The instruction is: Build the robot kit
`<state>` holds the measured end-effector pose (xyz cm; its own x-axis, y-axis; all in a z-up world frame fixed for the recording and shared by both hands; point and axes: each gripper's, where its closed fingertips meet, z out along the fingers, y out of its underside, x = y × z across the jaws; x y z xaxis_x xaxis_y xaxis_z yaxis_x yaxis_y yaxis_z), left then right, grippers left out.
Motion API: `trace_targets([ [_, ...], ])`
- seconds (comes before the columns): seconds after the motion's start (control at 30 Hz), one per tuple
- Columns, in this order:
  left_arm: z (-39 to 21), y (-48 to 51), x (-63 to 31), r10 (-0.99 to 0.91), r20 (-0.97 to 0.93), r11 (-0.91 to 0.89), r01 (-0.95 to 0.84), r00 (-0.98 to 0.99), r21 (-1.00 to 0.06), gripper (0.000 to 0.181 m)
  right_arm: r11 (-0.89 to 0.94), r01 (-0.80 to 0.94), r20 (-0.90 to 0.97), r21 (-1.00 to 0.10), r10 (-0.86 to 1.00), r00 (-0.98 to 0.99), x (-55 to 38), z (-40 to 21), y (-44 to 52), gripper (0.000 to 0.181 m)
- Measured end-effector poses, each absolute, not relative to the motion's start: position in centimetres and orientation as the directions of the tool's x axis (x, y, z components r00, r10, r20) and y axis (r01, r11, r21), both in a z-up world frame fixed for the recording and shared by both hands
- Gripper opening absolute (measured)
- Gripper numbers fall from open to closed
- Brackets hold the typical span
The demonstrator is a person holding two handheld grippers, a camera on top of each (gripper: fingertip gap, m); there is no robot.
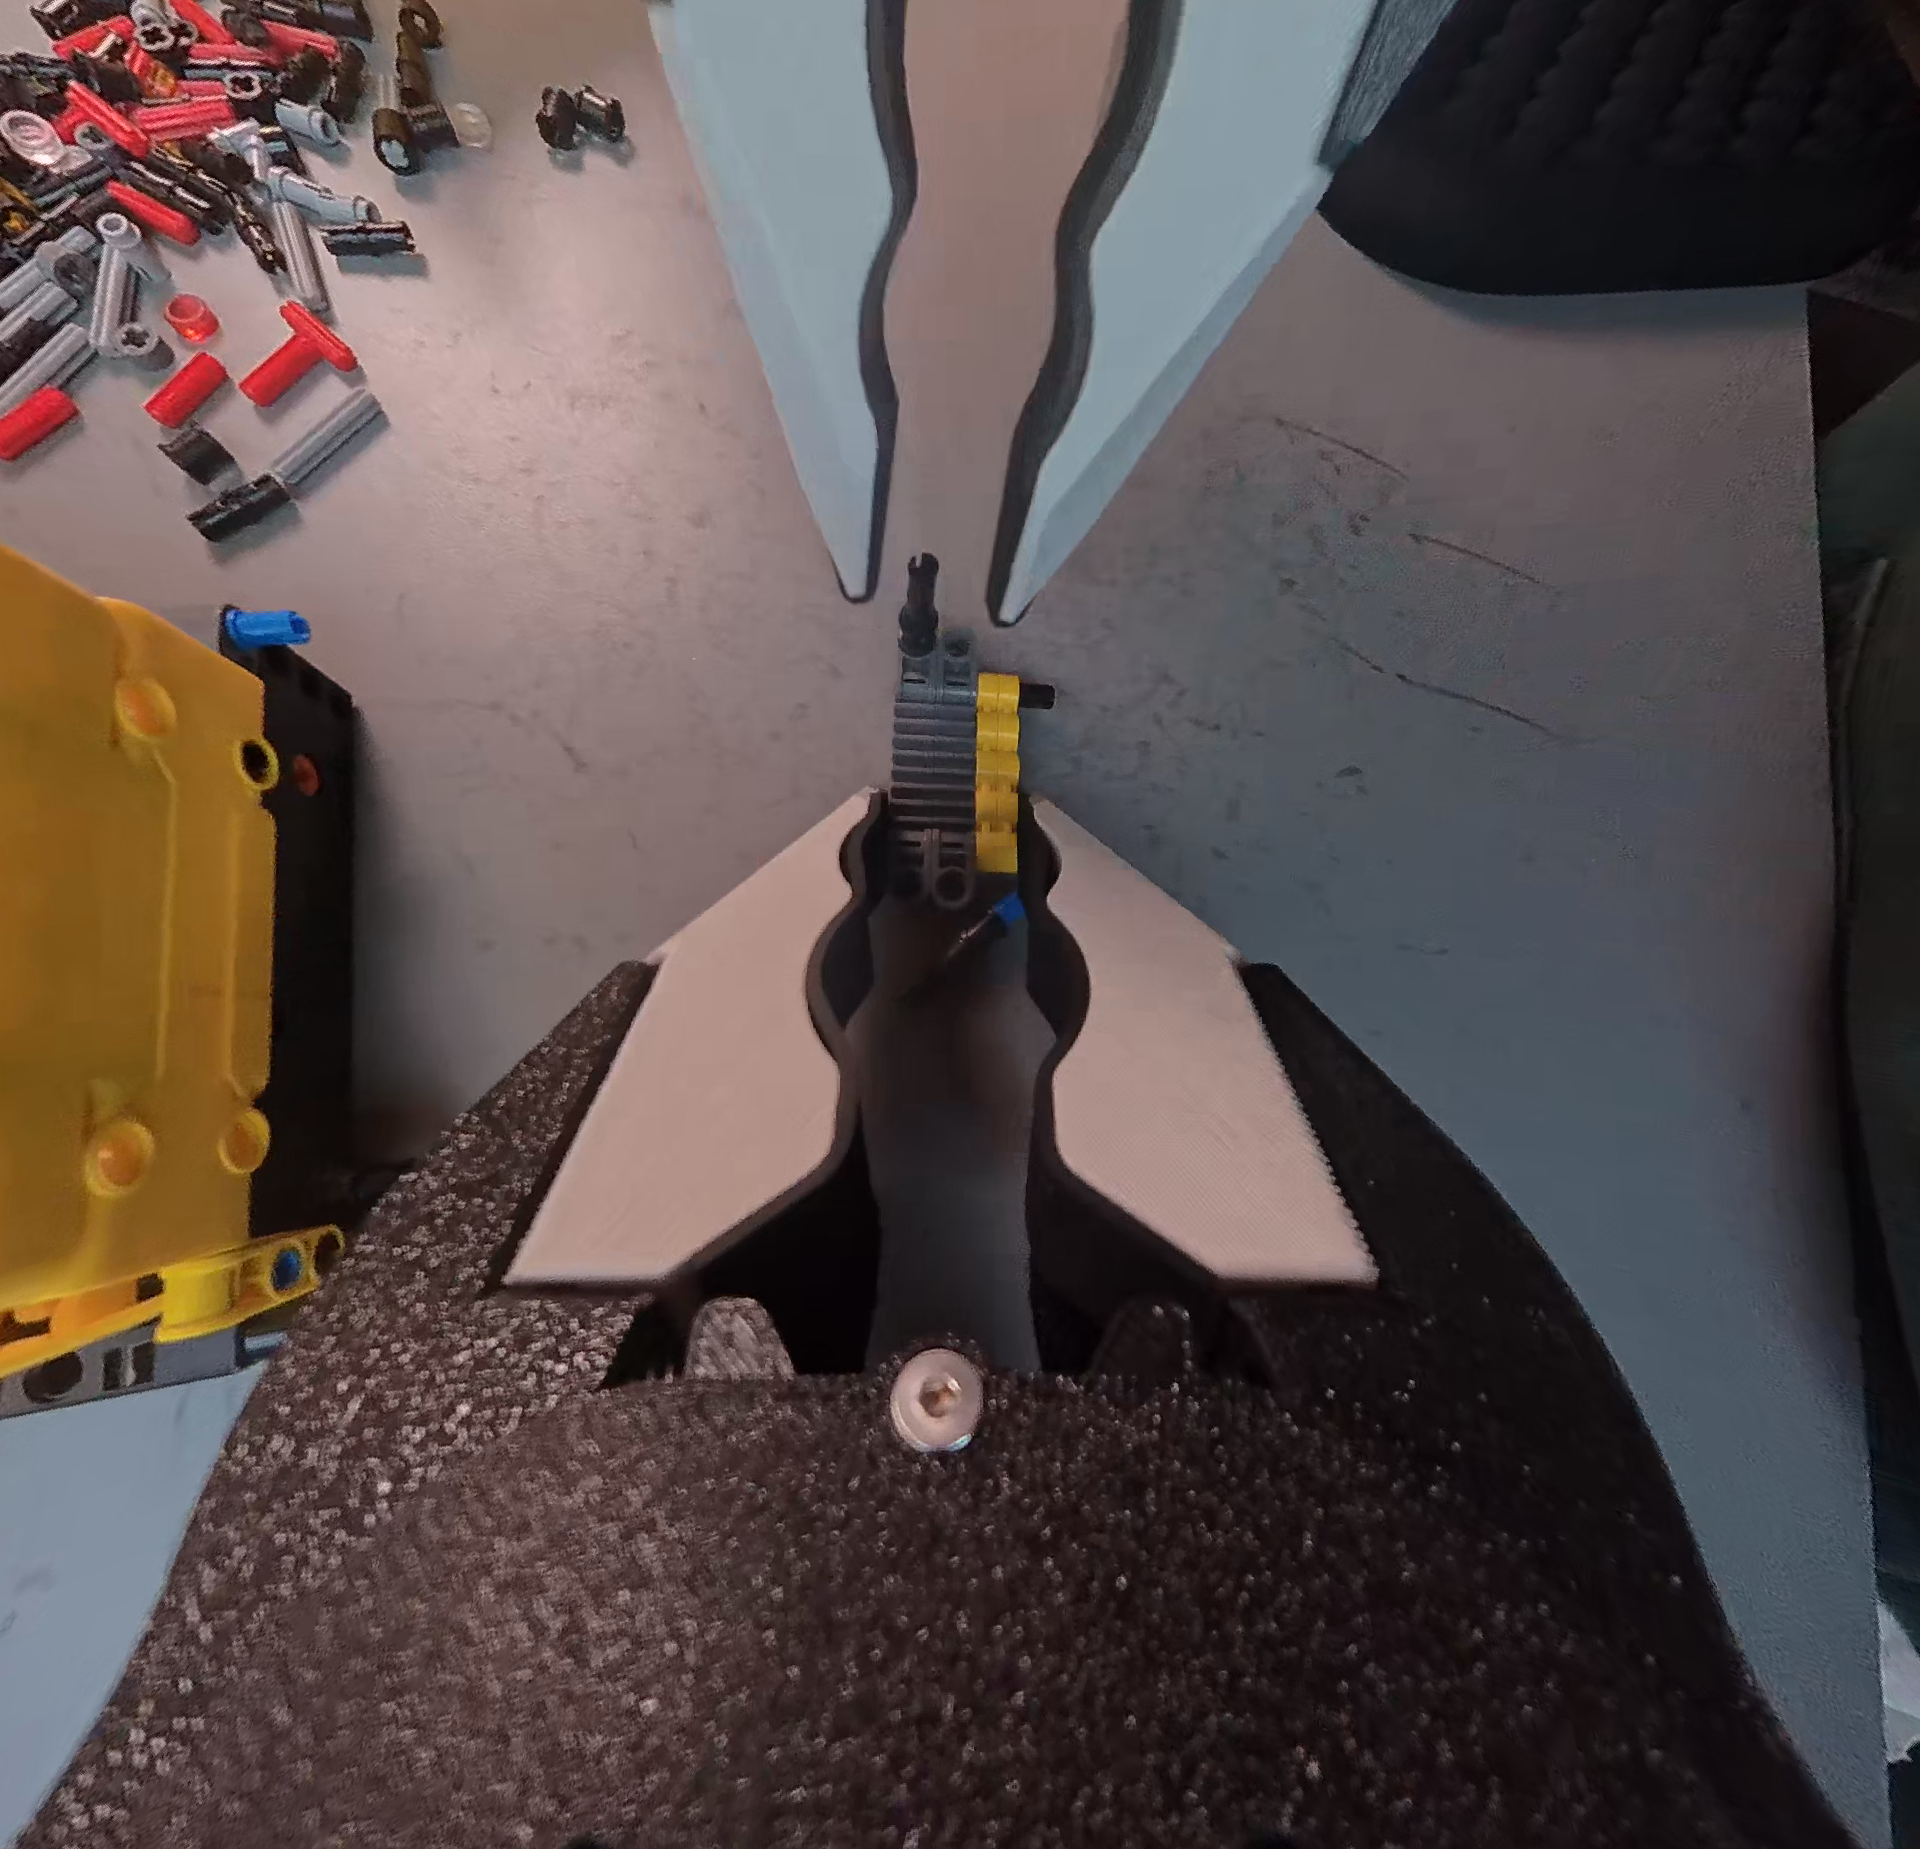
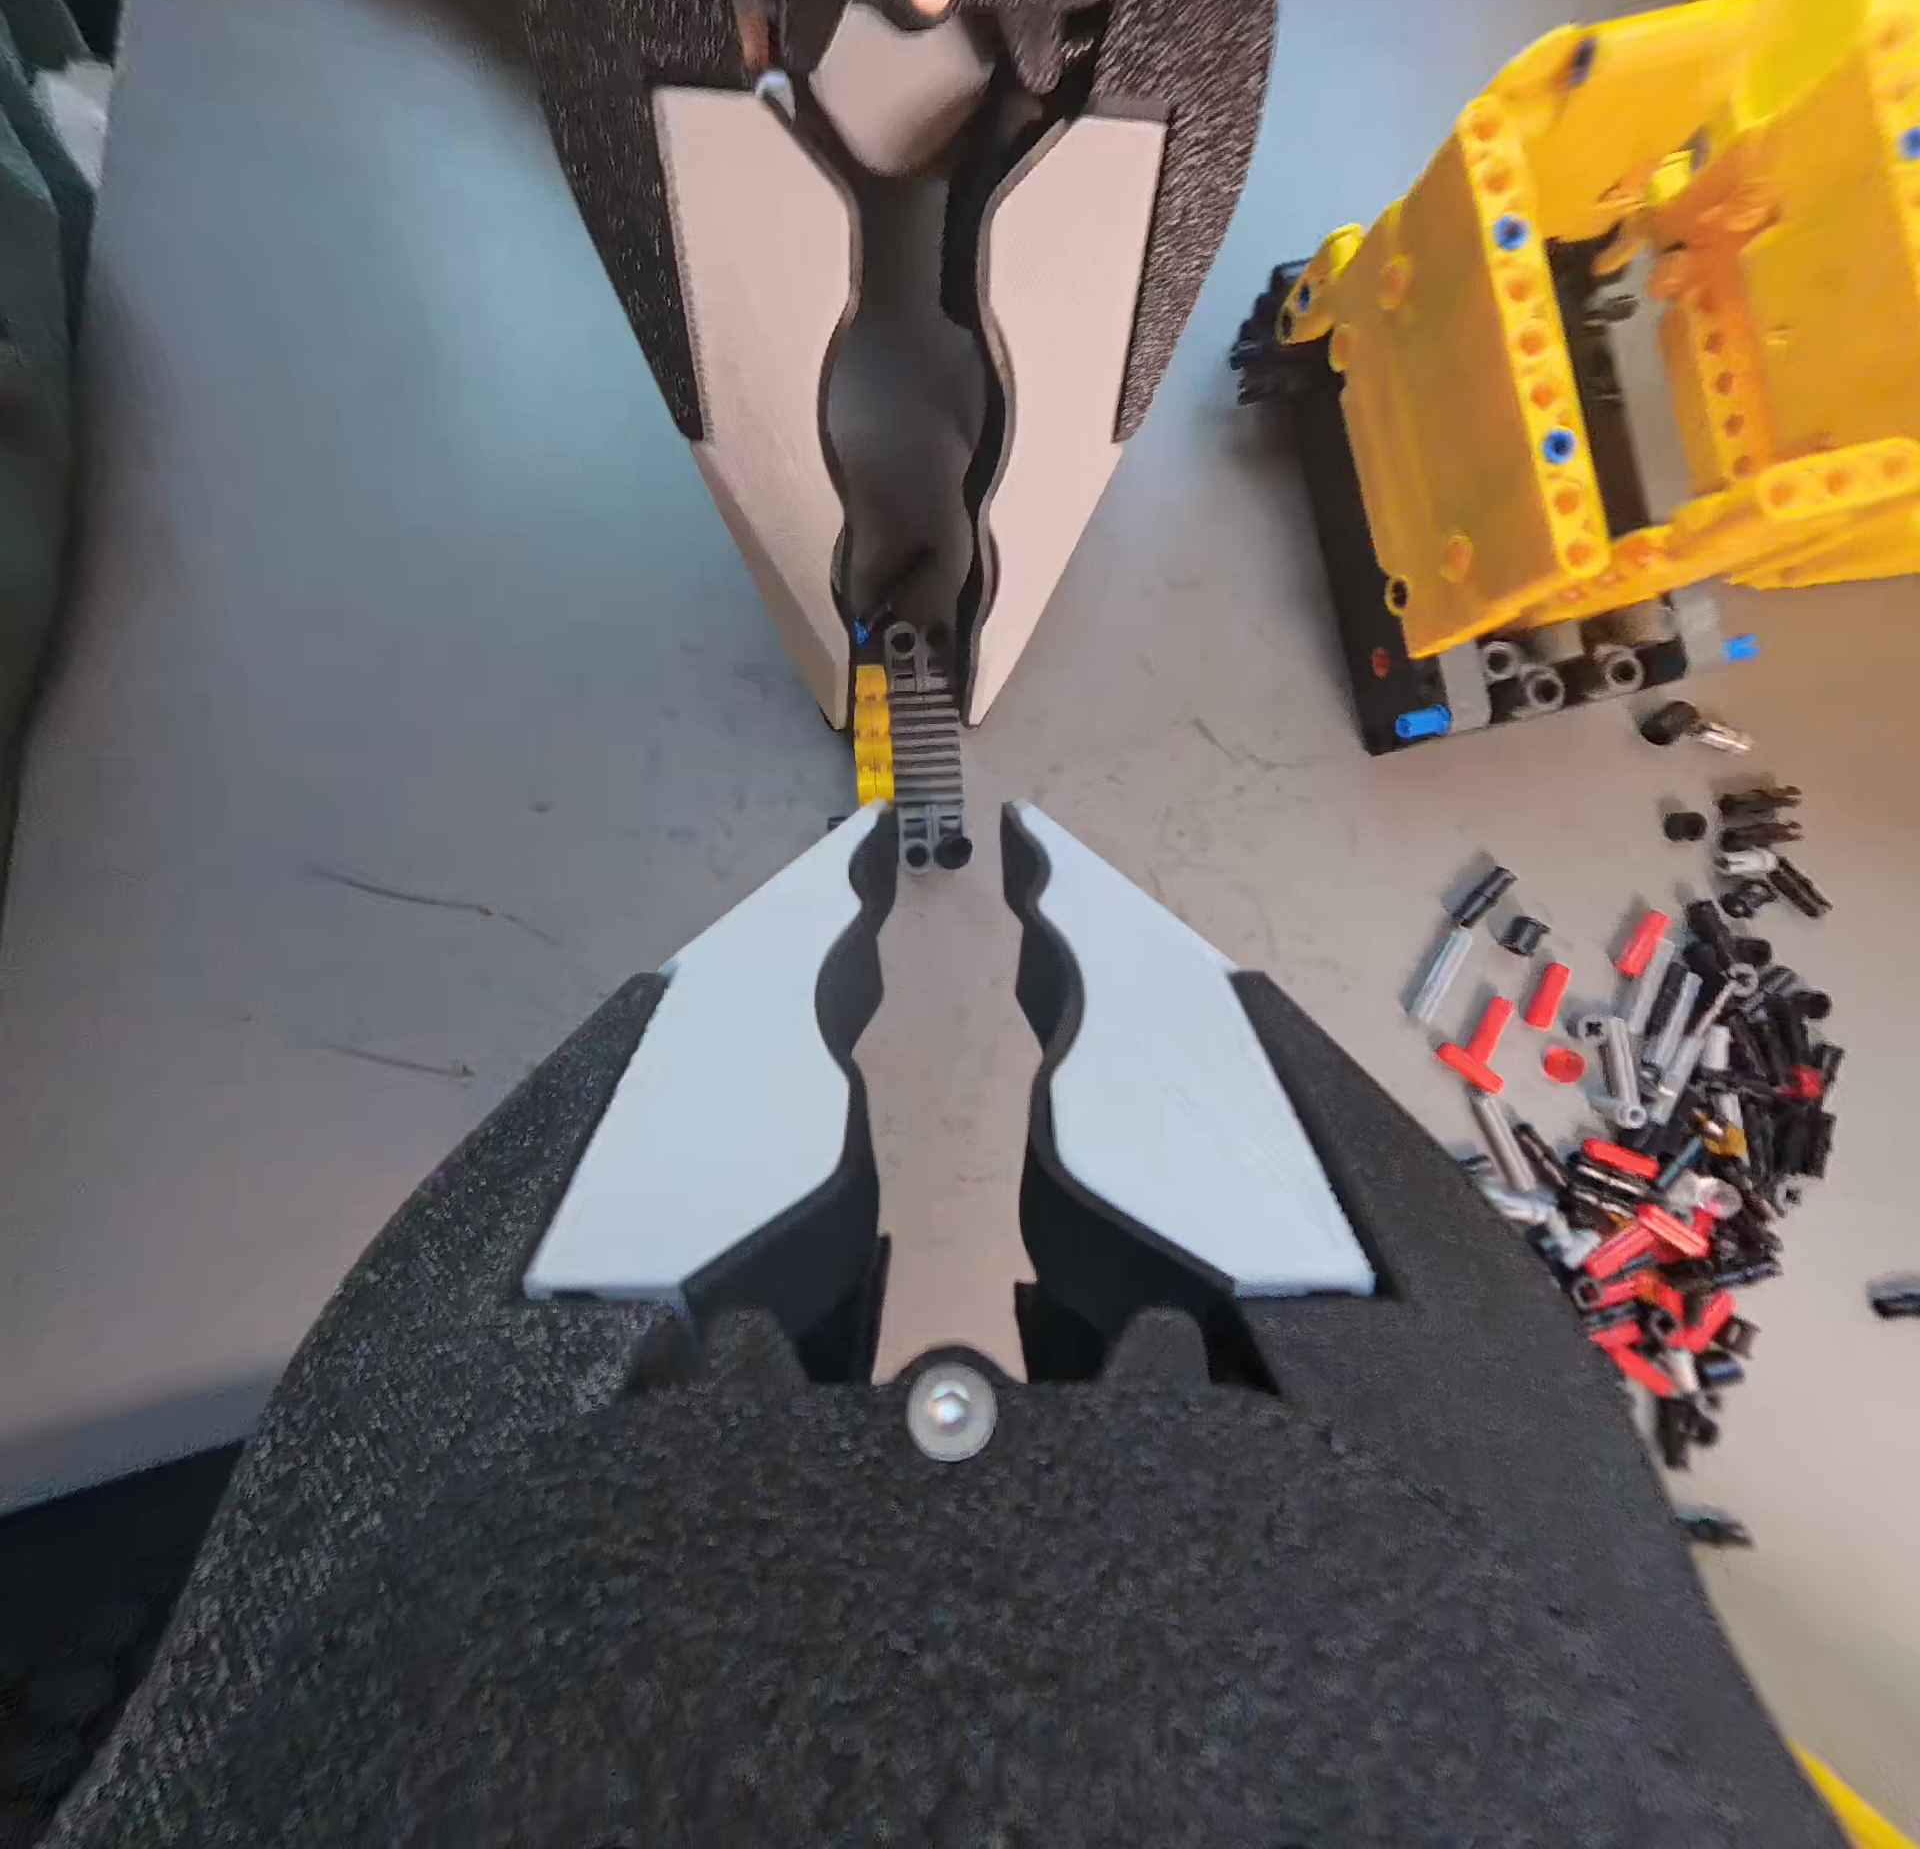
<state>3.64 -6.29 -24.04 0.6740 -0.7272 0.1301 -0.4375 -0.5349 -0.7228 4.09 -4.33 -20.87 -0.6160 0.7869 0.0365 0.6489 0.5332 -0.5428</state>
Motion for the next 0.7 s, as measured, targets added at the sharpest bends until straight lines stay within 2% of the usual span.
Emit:
trace_targets([
  [0.13, -24.0, -6.3, 3.7, -0.735, 0.115, -0.522, -0.45, 0.668, -0.724, 0.023, 0.385, 0.598, 0.081, -0.703, 0.878, -0.471, 4.0, -19.8, -3.6, 0.038],
  [0.23, -23.1, -6.1, 3.1, -0.745, 0.077, -0.482, -0.455, 0.663, -0.748, 0.03, 0.235, 0.495, 0.049, -0.836, 0.932, -0.359, 3.3, -19.0, -3.2, 0.035],
  [0.33, -20.6, -5.8, 1.6, -0.739, 0.07, -0.438, -0.398, 0.671, -0.806, 0.035, 0.147, 0.383, 0.028, -0.912, 0.953, -0.301, 2.5, -18.0, -2.7, 0.027],
  [0.43, -19.2, -6.5, -0.7, -0.739, 0.043, -0.404, -0.391, 0.673, -0.827, 0.028, 0.142, 0.318, 0.051, -0.937, 0.959, -0.278, 2.2, -17.0, -2.4, 0.025],
  [0.57, -20.2, -8.2, -1.7, -0.77, 0.016, -0.393, -0.454, 0.638, -0.8, 0.02, 0.137, 0.258, 0.073, -0.956, 0.967, -0.245, 3.0, -15.7, -1.6, 0.025],
  [0.7, -22.2, -8.6, -0.3, -0.805, 0.029, -0.401, -0.506, 0.593, -0.764, 0.019, 0.136, 0.252, 0.073, -0.958, 0.967, -0.246, 3.6, -15.7, -1.6, 0.025],
])
